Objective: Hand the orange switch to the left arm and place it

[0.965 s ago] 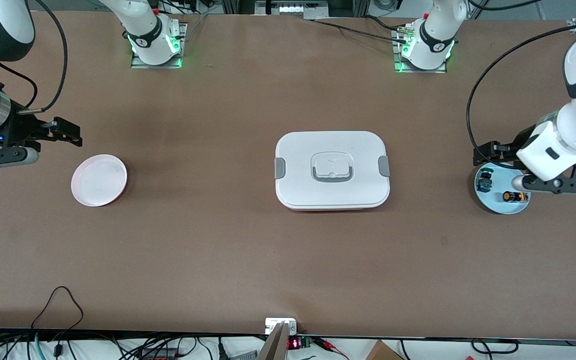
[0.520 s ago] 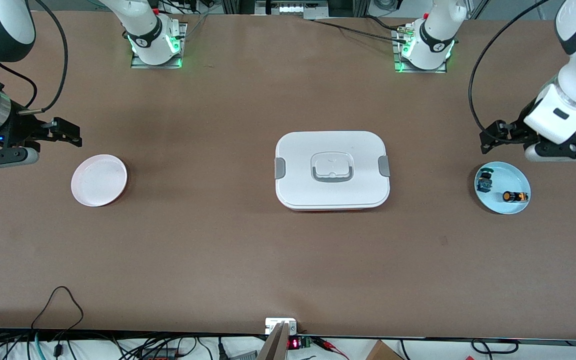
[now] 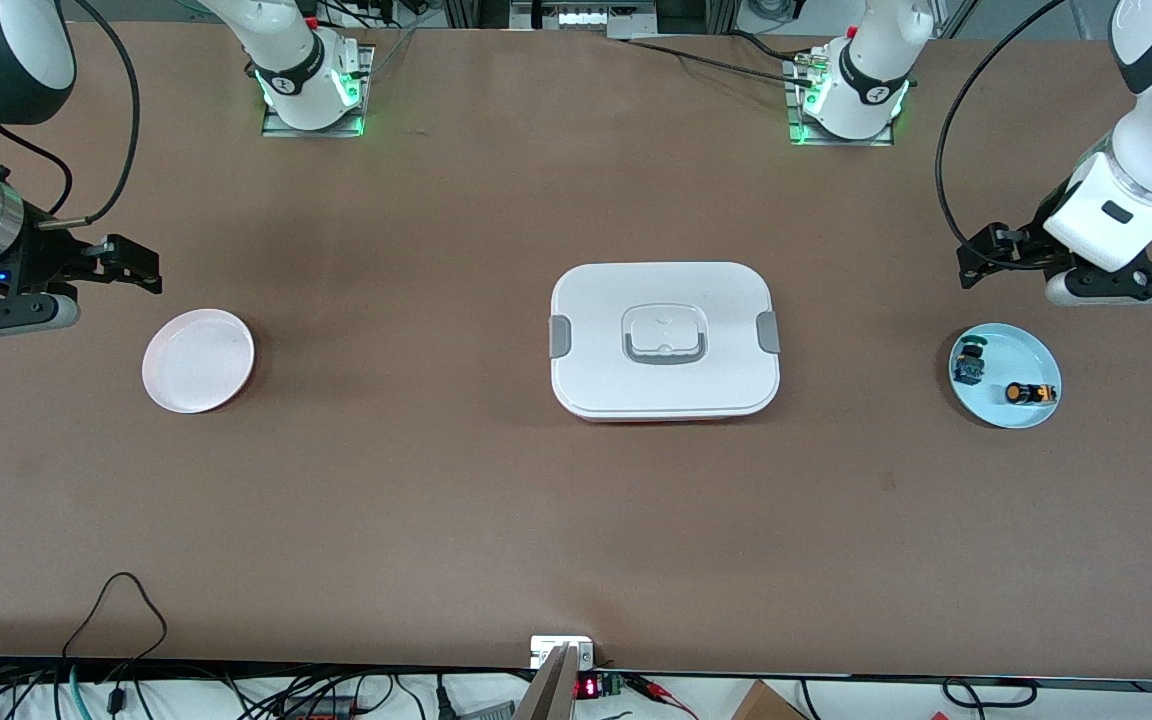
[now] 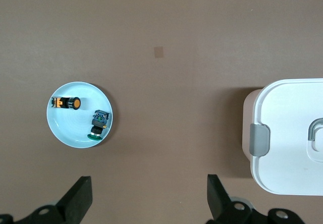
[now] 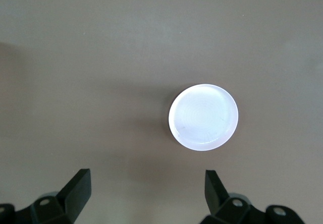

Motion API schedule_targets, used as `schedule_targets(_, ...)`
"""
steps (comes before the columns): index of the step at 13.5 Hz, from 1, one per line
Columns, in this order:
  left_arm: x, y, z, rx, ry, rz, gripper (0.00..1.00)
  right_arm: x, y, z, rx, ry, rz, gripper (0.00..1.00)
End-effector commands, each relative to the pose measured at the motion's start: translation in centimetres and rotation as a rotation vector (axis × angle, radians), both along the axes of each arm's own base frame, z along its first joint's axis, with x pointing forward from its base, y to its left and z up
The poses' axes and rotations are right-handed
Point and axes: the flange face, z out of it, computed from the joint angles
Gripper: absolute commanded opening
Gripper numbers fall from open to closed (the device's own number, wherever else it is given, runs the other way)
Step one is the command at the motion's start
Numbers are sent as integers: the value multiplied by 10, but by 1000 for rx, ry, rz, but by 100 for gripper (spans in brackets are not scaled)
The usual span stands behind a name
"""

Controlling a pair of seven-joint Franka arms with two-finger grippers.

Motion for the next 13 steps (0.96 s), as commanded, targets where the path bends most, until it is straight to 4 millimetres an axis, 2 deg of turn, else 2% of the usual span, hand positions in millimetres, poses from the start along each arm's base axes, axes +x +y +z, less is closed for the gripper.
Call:
schedule_targets(1,3,1,5,-12,11,8,100,2,1,6,-14,-5,14,100)
schedule_targets(13,11,0,2,-8,17,2,100,1,4,7,-13,-8,20,100)
